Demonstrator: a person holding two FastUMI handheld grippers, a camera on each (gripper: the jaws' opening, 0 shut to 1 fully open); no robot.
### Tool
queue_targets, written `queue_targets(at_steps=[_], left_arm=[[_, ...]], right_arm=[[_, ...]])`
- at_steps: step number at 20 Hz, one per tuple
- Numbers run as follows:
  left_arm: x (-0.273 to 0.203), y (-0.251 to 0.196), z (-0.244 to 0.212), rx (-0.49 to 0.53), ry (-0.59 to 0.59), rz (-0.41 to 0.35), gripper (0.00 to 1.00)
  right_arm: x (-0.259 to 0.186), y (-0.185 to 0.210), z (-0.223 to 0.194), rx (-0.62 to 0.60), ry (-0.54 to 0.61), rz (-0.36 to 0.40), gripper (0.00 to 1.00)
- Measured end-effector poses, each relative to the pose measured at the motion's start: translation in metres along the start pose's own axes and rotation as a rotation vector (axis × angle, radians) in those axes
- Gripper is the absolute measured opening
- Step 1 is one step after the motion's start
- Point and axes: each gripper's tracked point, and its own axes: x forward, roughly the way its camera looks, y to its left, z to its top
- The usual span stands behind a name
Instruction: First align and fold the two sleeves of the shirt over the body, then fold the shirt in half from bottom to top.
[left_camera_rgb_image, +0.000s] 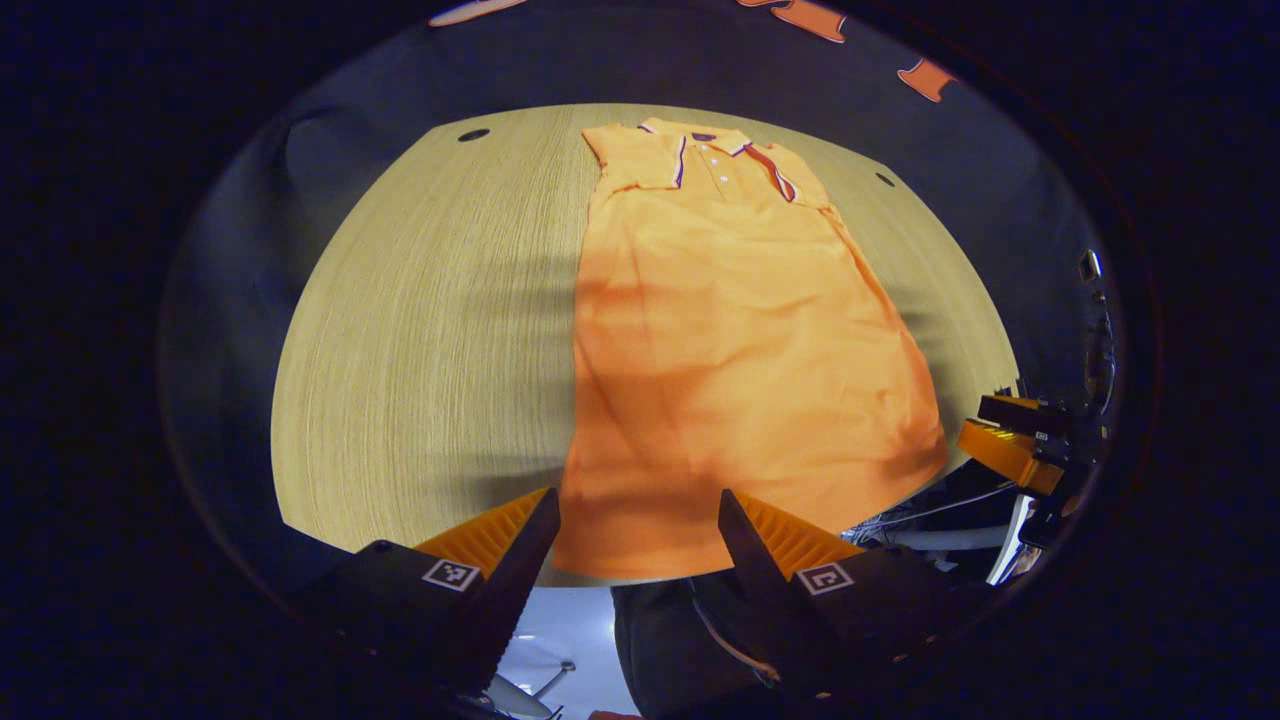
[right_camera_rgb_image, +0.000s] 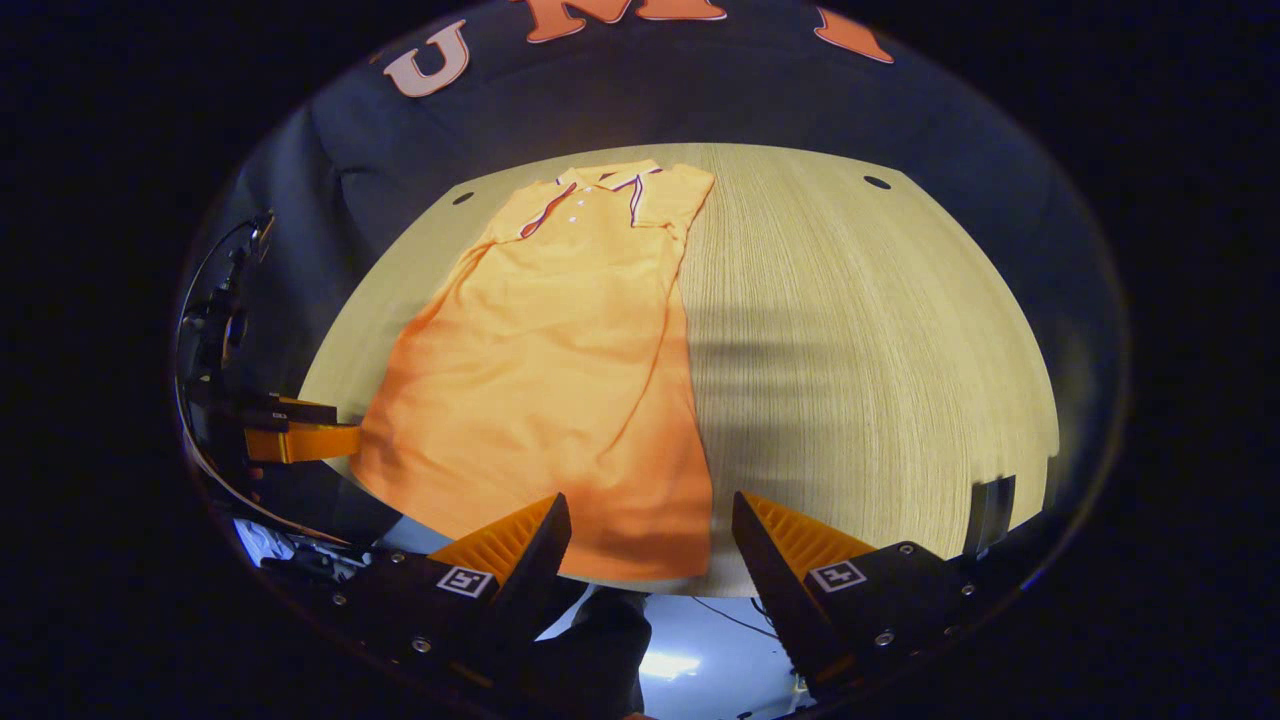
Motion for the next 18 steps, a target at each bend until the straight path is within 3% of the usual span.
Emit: queue_targets(at_steps=[9, 16, 18], left_arm=[[0.027, 0.025, -0.040, 0.069, 0.127, 0.055, 0.99], [0.028, 0.022, -0.044, 0.101, 0.164, 0.083, 0.99], [0.027, 0.022, -0.044, 0.101, 0.185, 0.084, 0.97]], right_arm=[[0.021, -0.008, -0.016, -0.098, 0.071, -0.056, 0.99], [0.031, -0.014, -0.043, -0.056, 0.163, -0.064, 0.99], [0.033, -0.013, -0.042, -0.079, 0.152, -0.096, 1.00]])
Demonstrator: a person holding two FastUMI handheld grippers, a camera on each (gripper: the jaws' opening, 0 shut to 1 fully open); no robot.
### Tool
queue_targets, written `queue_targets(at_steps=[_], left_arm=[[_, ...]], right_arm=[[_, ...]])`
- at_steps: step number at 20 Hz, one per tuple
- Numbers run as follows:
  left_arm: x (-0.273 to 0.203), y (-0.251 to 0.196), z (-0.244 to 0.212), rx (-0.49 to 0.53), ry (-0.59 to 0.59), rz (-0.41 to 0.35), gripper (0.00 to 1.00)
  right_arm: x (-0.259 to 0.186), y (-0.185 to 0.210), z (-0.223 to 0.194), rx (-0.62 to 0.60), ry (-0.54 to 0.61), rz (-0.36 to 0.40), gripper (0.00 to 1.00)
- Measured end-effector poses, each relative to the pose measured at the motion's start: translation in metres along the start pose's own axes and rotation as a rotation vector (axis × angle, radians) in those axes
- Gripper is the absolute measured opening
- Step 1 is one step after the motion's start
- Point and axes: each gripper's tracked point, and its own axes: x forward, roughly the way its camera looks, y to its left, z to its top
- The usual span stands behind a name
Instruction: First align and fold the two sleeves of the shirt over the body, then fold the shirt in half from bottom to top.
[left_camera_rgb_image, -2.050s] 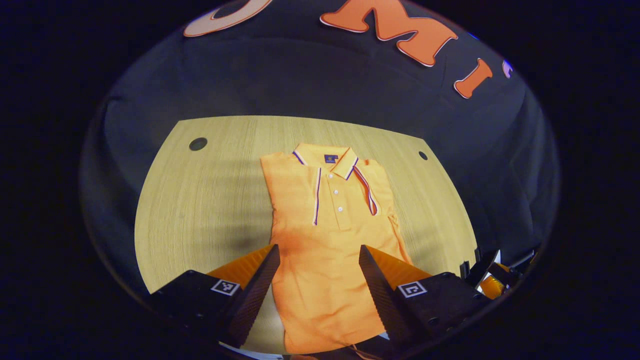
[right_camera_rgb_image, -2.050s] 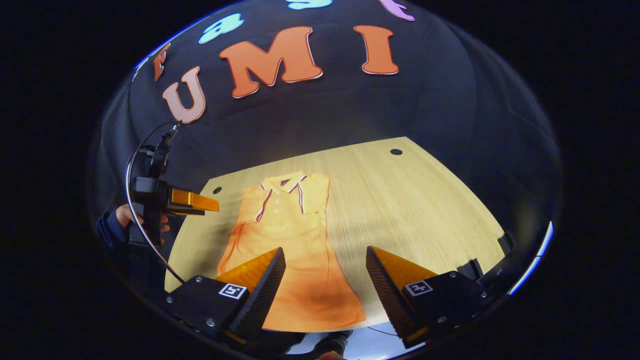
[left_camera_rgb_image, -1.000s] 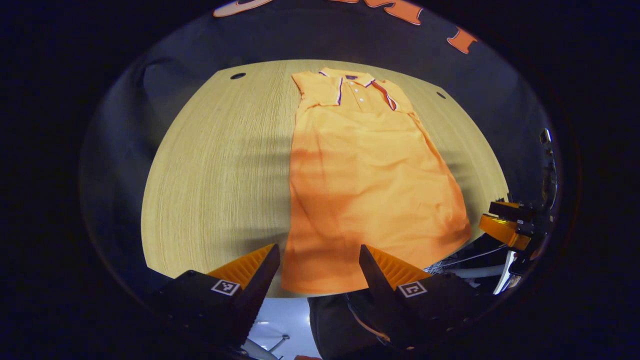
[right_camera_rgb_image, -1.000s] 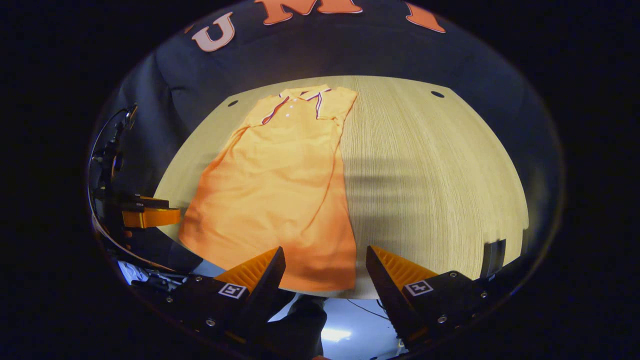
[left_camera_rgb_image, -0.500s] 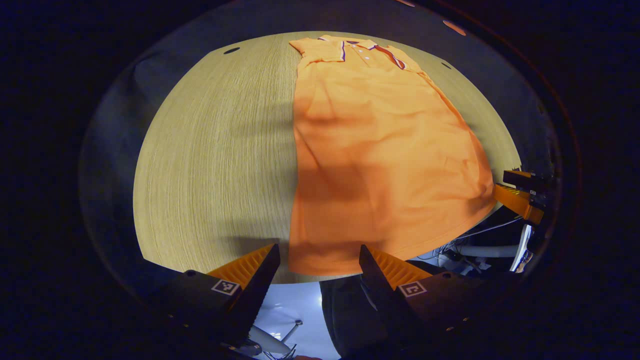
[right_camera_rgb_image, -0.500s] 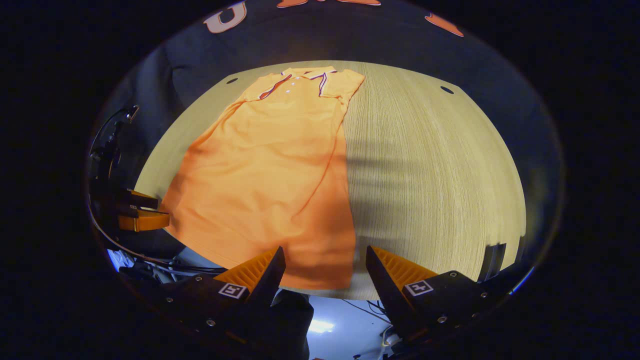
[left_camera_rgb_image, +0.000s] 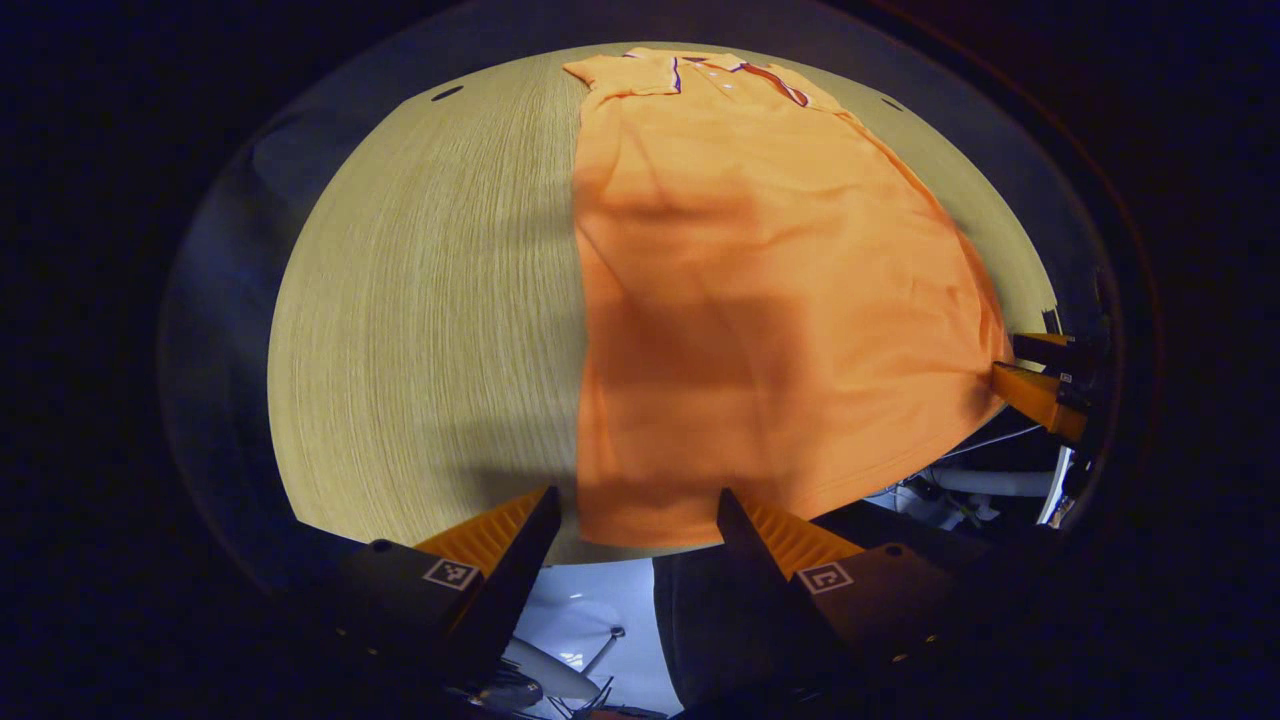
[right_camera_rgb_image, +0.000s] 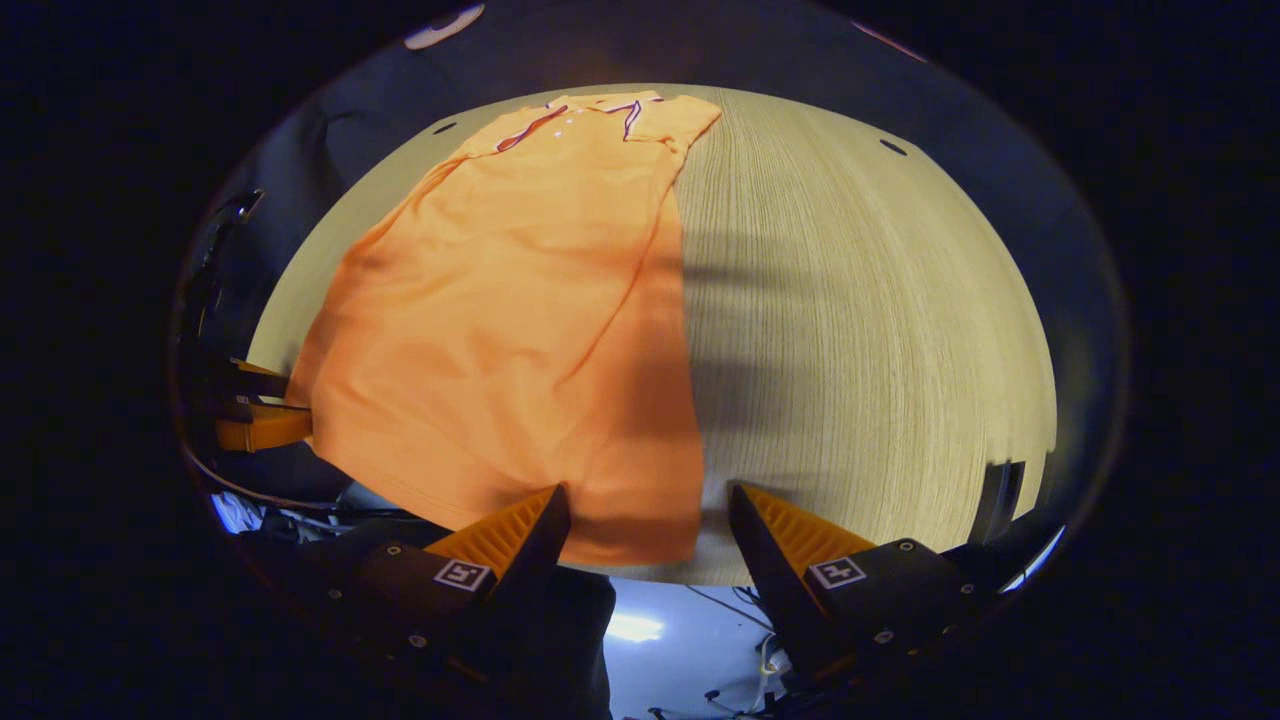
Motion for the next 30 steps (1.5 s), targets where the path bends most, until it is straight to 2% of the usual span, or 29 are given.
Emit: queue_targets(at_steps=[5, 6, 7, 8, 9, 11, 12, 13, 14, 18, 21, 23, 25, 26, 30], left_arm=[[0.003, -0.002, 0.002, -0.017, 0.011, 0.001, 0.99], [0.002, -0.005, 0.002, -0.040, 0.013, 0.001, 0.94], [0.003, -0.008, 0.005, -0.058, 0.014, 0.000, 0.79], [0.003, -0.013, 0.007, -0.057, 0.011, -0.005, 0.65], [0.004, -0.016, 0.008, -0.059, 0.007, -0.007, 0.43], [0.005, -0.021, 0.010, -0.056, 0.004, 0.006, 0.12], [0.004, -0.021, 0.009, -0.037, 0.003, 0.016, 0.10], [0.004, -0.022, 0.010, -0.021, -0.001, 0.026, 0.10], [0.004, -0.021, 0.010, -0.012, -0.001, 0.035, 0.10], [0.004, -0.021, 0.009, 0.000, 0.003, 0.049, 0.10], [0.004, -0.022, 0.009, -0.001, 0.007, 0.038, 0.10], [0.005, -0.021, 0.010, -0.010, 0.005, 0.025, 0.10], [0.004, -0.022, 0.011, -0.018, 0.004, 0.006, 0.10], [0.005, -0.022, 0.010, -0.021, 0.003, -0.002, 0.10], [0.005, -0.025, 0.011, -0.019, 0.004, -0.021, 0.10]], right_arm=[[-0.003, -0.003, -0.001, 0.061, 0.030, -0.019, 0.92], [0.000, -0.003, -0.005, 0.051, 0.055, -0.017, 0.84], [-0.002, -0.003, -0.003, 0.073, 0.057, -0.016, 0.77], [-0.001, -0.001, -0.003, 0.049, 0.068, 0.000, 0.52], [-0.001, -0.001, -0.006, 0.024, 0.091, 0.009, 0.51], [-0.001, 0.001, -0.007, 0.028, 0.125, 0.020, 0.51], [-0.002, 0.001, -0.008, 0.019, 0.139, 0.027, 0.51], [-0.002, -0.001, -0.005, 0.044, 0.132, 0.021, 0.56], [-0.002, -0.002, -0.005, 0.076, 0.117, 0.008, 0.51], [-0.001, -0.002, -0.006, 0.078, 0.087, -0.031, 0.46], [0.011, -0.002, -0.005, 0.085, 0.110, -0.027, 0.48], [0.004, 0.000, -0.002, 0.115, 0.101, -0.003, 0.09], [0.001, 0.008, 0.002, 0.147, 0.090, 0.061, 0.09], [0.001, 0.009, 0.001, 0.147, 0.095, 0.072, 0.05], [0.002, 0.013, 0.001, 0.111, 0.110, 0.059, 0.05]])
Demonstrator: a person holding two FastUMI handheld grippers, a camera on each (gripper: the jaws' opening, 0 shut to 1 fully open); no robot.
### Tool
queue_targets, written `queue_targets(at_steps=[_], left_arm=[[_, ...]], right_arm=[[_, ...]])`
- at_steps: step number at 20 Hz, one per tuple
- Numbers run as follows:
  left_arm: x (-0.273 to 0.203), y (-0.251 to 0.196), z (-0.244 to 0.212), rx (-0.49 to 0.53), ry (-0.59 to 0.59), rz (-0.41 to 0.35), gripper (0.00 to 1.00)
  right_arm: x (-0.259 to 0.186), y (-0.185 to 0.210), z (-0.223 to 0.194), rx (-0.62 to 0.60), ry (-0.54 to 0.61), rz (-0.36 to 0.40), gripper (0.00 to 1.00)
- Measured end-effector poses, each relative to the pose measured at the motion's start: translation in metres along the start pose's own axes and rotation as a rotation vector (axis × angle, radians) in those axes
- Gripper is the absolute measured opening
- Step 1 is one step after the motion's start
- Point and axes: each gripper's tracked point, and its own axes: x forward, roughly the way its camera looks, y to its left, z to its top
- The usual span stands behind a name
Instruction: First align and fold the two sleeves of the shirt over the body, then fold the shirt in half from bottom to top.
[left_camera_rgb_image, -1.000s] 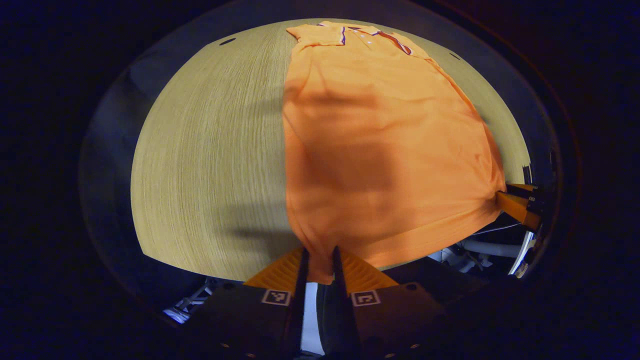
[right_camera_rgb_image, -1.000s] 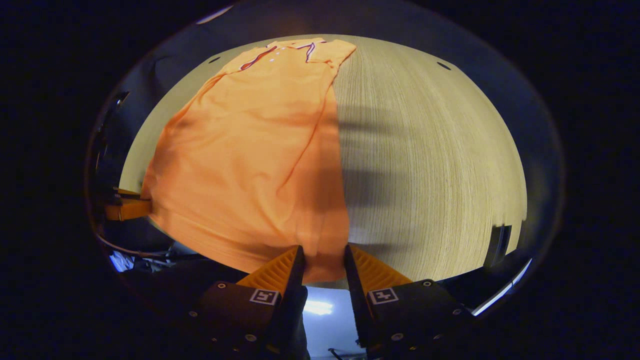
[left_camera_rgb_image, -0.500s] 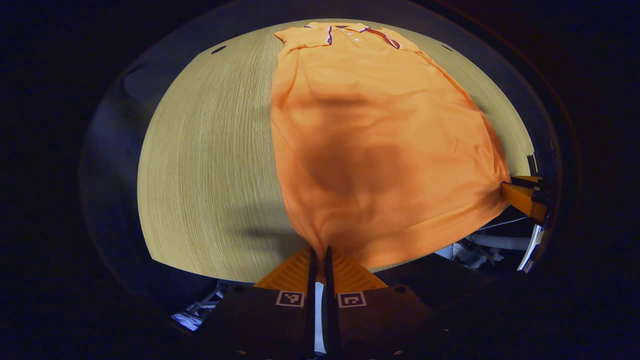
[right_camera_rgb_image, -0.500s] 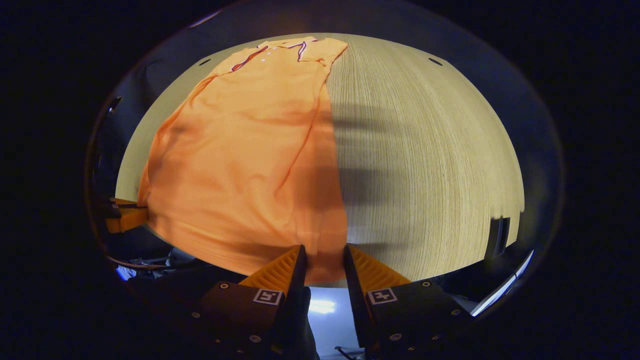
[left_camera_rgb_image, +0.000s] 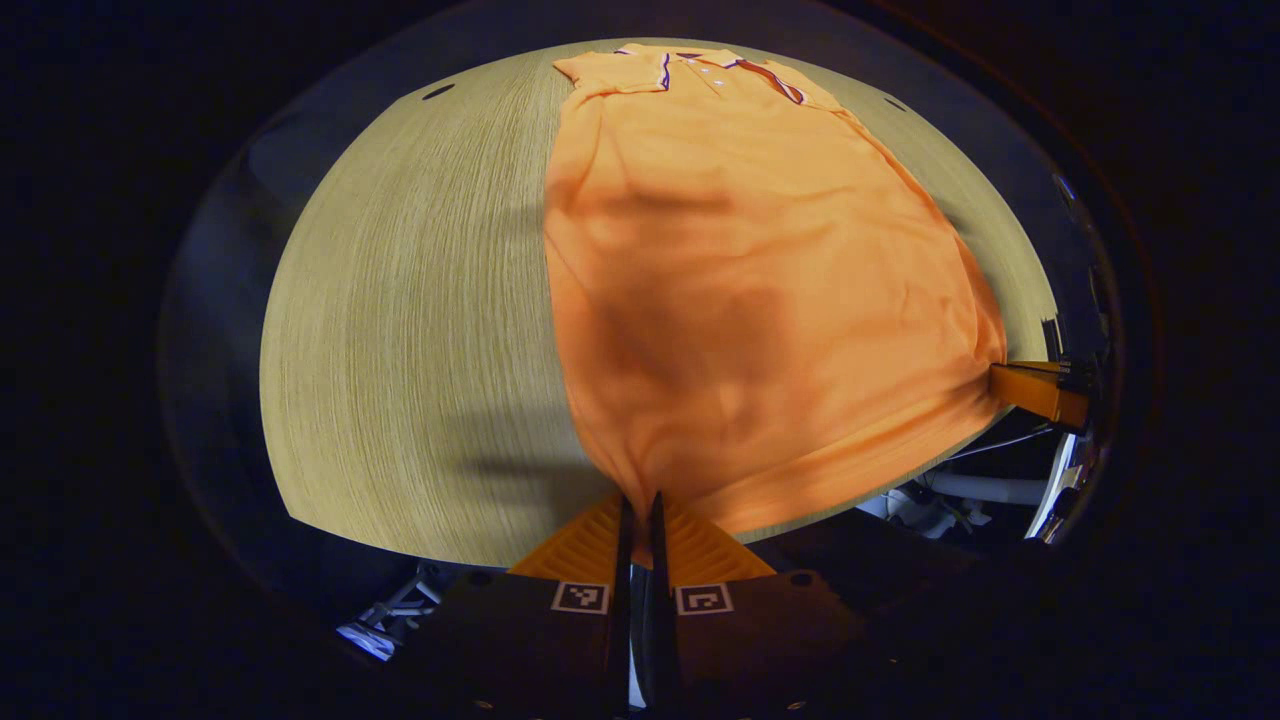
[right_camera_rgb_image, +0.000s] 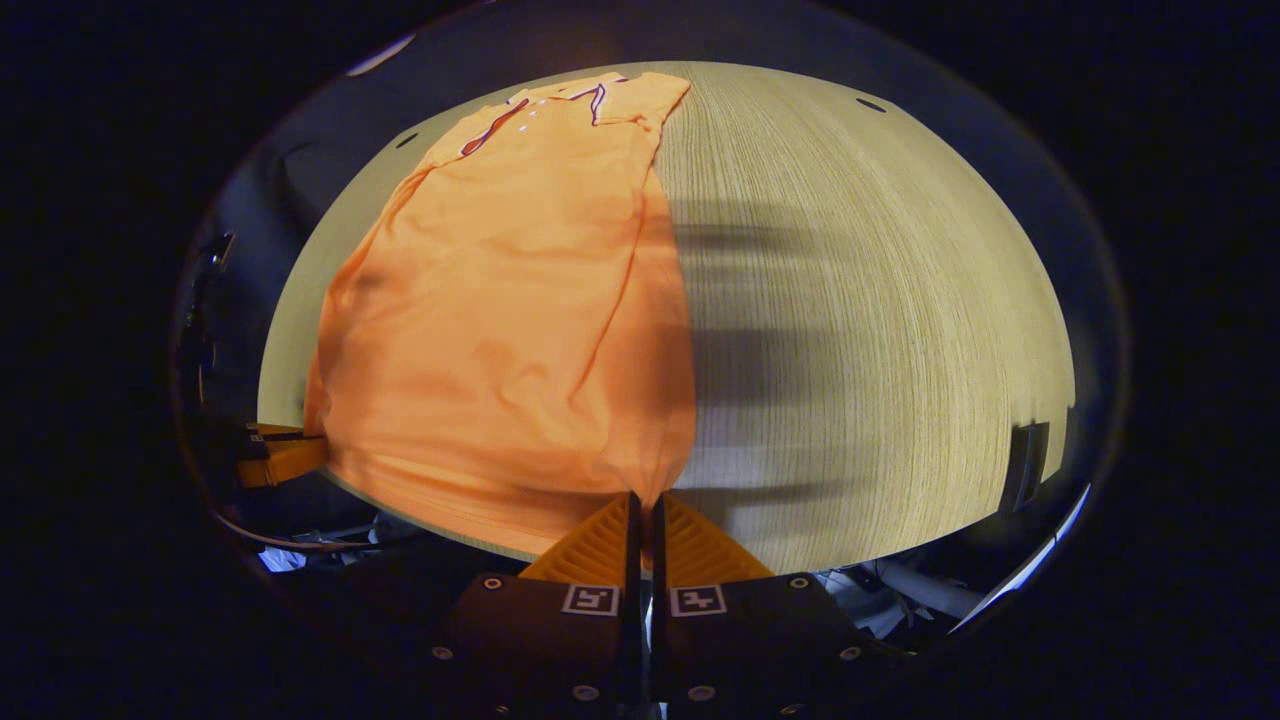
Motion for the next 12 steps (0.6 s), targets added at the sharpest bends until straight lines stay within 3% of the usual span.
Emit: queue_targets(at_steps=[2, 3, 4, 12], left_arm=[[-0.001, -0.003, 0.004, -0.001, -0.022, -0.010, 0.10], [0.005, -0.003, 0.007, 0.001, -0.032, -0.002, 0.01], [-0.002, -0.002, 0.004, 0.018, -0.015, 0.005, 0.01], [-0.037, -0.006, 0.067, -0.029, -0.127, -0.085, 0.01]], right_arm=[[0.000, 0.000, 0.002, -0.013, -0.006, -0.023, 0.05], [0.002, -0.001, 0.001, -0.024, -0.007, -0.028, 0.05], [-0.001, 0.002, 0.006, -0.032, -0.015, -0.028, 0.00], [-0.021, 0.010, 0.052, 0.043, -0.101, 0.051, 0.00]])
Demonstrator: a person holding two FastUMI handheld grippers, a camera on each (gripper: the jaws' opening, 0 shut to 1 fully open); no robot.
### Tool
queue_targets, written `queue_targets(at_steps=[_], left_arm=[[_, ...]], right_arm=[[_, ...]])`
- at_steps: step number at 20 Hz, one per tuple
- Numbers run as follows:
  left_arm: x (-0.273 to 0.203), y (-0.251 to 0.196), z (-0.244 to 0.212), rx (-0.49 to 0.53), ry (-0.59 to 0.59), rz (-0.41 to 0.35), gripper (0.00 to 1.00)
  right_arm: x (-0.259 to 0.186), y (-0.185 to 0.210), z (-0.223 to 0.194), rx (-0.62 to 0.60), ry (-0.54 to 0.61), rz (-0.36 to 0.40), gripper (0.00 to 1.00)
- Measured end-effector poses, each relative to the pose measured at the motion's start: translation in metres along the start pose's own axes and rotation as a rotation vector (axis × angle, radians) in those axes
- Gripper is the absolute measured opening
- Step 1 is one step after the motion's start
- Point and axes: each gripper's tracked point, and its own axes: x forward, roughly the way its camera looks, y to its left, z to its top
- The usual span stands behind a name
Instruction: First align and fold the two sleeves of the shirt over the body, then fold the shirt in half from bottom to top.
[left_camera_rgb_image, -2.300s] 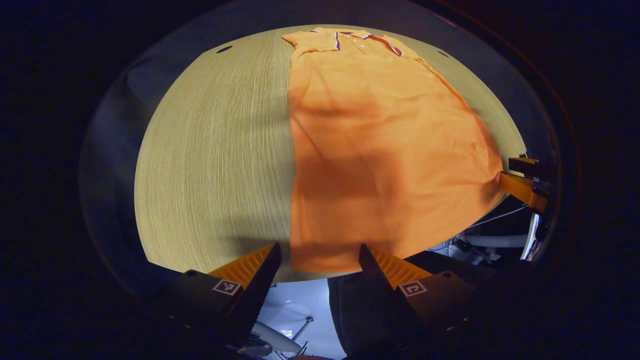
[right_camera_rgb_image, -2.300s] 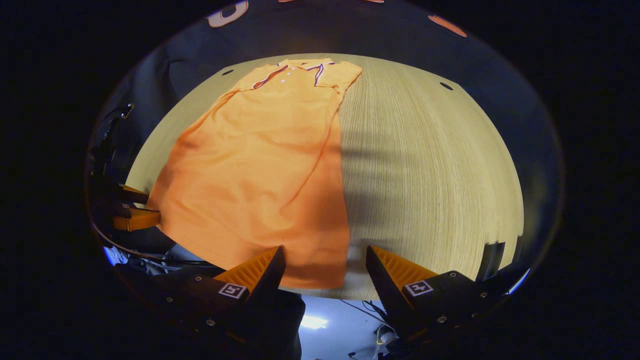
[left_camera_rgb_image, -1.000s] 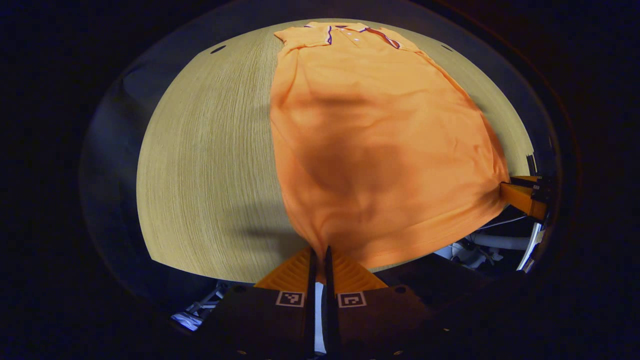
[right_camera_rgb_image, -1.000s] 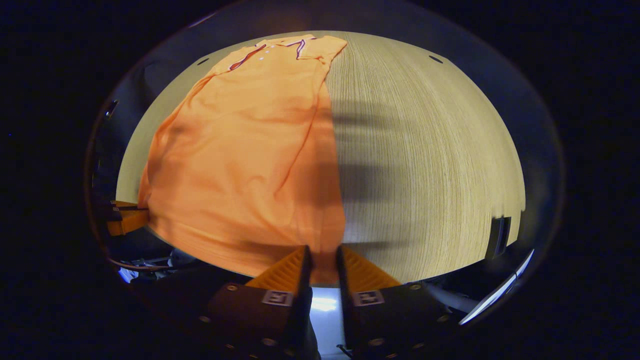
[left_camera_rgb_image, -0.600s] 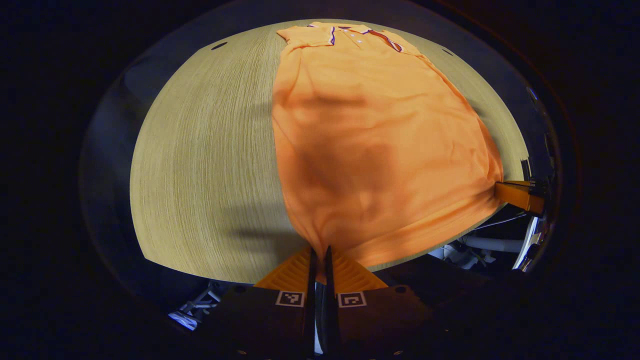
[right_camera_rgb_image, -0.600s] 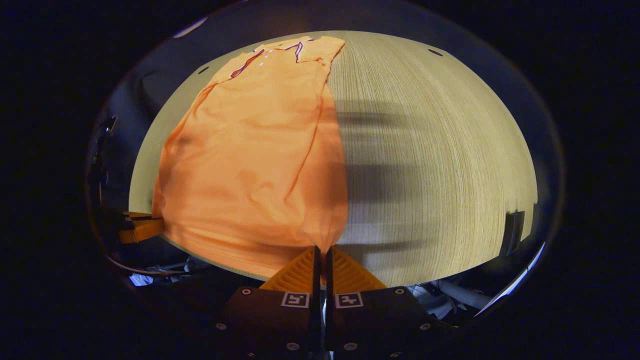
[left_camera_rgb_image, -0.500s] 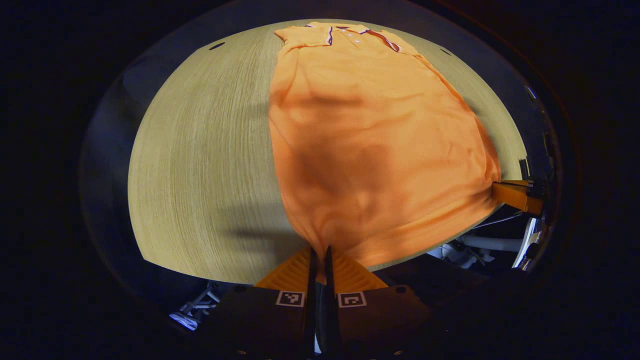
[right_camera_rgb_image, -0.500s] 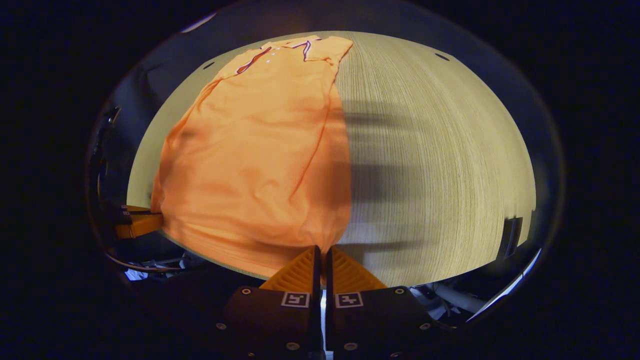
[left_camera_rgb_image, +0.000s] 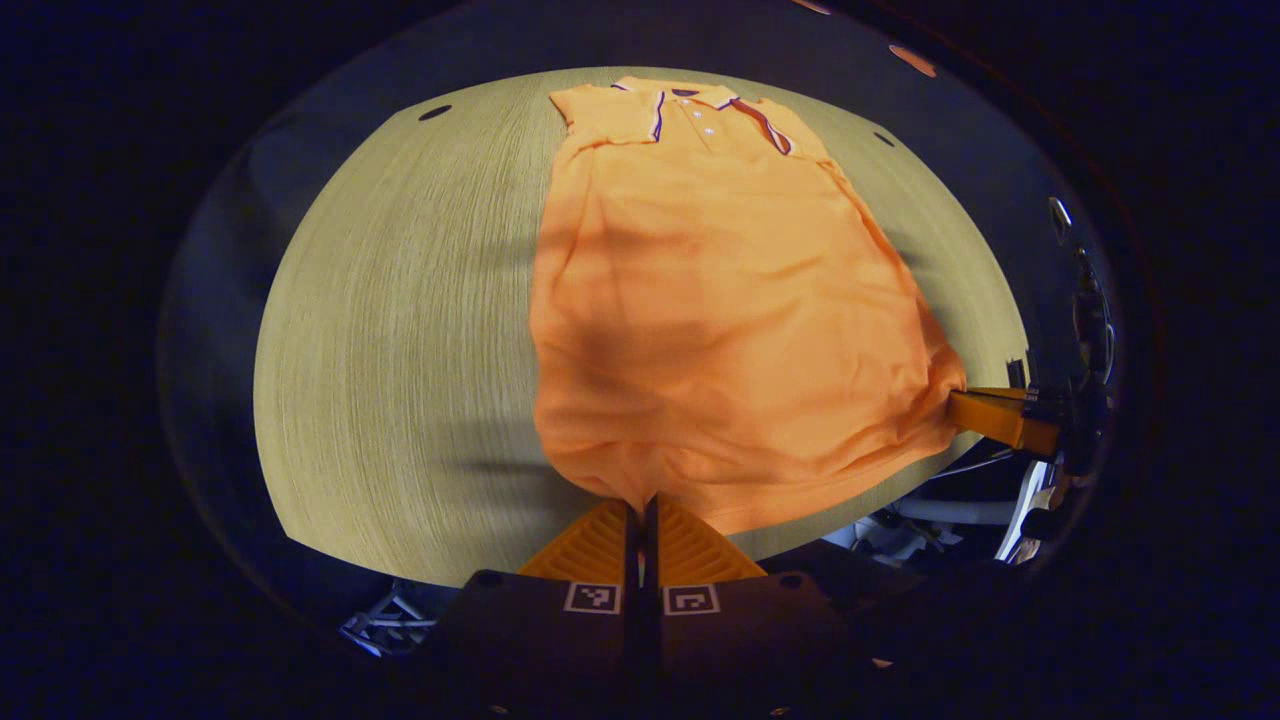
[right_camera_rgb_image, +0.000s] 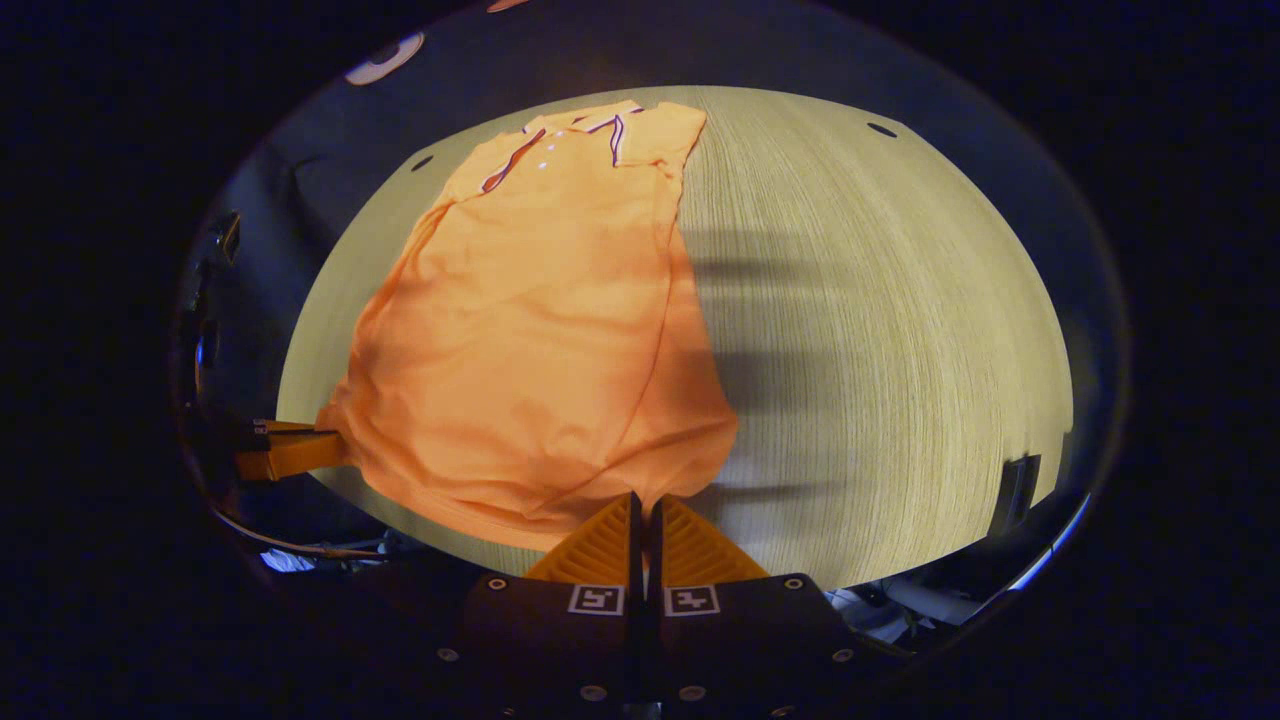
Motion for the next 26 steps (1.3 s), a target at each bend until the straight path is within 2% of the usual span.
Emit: queue_targets(at_steps=[7, 14, 20, 26], left_arm=[[-0.024, -0.003, 0.081, 0.029, -0.125, -0.042, 0.02], [-0.041, -0.001, 0.180, 0.044, -0.276, -0.068, 0.02], [-0.039, 0.015, 0.269, 0.057, -0.328, -0.084, 0.01], [-0.010, 0.040, 0.352, 0.042, -0.331, -0.096, 0.01]], right_arm=[[-0.017, 0.008, 0.082, 0.046, -0.131, 0.038, 0.00], [-0.023, 0.021, 0.167, -0.023, -0.218, 0.011, 0.01], [-0.019, 0.033, 0.244, -0.058, -0.256, -0.017, 0.00], [0.005, 0.020, 0.313, -0.004, -0.266, -0.037, 0.00]])
